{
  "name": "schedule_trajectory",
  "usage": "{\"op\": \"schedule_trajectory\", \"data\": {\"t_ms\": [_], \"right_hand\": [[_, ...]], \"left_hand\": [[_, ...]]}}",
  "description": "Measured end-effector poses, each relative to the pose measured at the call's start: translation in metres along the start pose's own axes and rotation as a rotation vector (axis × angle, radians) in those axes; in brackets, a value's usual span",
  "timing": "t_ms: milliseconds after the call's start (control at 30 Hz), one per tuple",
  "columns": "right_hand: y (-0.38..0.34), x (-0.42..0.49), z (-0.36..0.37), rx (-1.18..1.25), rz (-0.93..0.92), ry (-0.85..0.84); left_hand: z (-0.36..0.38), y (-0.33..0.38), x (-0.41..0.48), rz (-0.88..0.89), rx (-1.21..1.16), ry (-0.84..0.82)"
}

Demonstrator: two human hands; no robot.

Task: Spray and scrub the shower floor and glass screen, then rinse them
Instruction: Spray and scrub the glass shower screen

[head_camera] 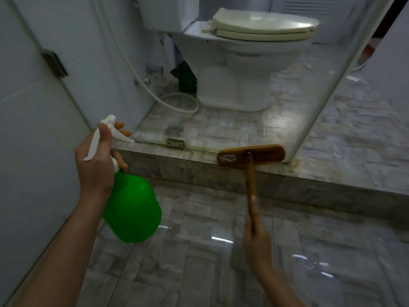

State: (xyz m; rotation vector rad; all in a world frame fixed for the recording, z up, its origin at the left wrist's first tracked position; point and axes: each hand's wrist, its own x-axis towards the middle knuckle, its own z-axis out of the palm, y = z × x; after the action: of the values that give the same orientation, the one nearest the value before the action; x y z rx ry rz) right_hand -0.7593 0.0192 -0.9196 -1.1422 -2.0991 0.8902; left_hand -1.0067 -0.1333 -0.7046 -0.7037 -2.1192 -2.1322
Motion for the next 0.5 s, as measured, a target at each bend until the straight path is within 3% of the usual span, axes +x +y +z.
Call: {"op": "schedule_trajectory", "data": {"t_ms": [167, 300, 500], "right_hand": [[-0.054, -0.014, 0.072, 0.177, -0.006, -0.093], [-0.034, -0.015, 0.043, 0.112, -0.021, -0.107], [-0.021, -0.015, 0.005, 0.176, 0.063, 0.051]], "left_hand": [[0.005, -0.003, 0.001, 0.002, -0.007, -0.004], [0.006, -0.007, 0.002, -0.012, -0.004, -0.008], [0.009, -0.014, 0.005, -0.02, -0.019, 0.001]]}}
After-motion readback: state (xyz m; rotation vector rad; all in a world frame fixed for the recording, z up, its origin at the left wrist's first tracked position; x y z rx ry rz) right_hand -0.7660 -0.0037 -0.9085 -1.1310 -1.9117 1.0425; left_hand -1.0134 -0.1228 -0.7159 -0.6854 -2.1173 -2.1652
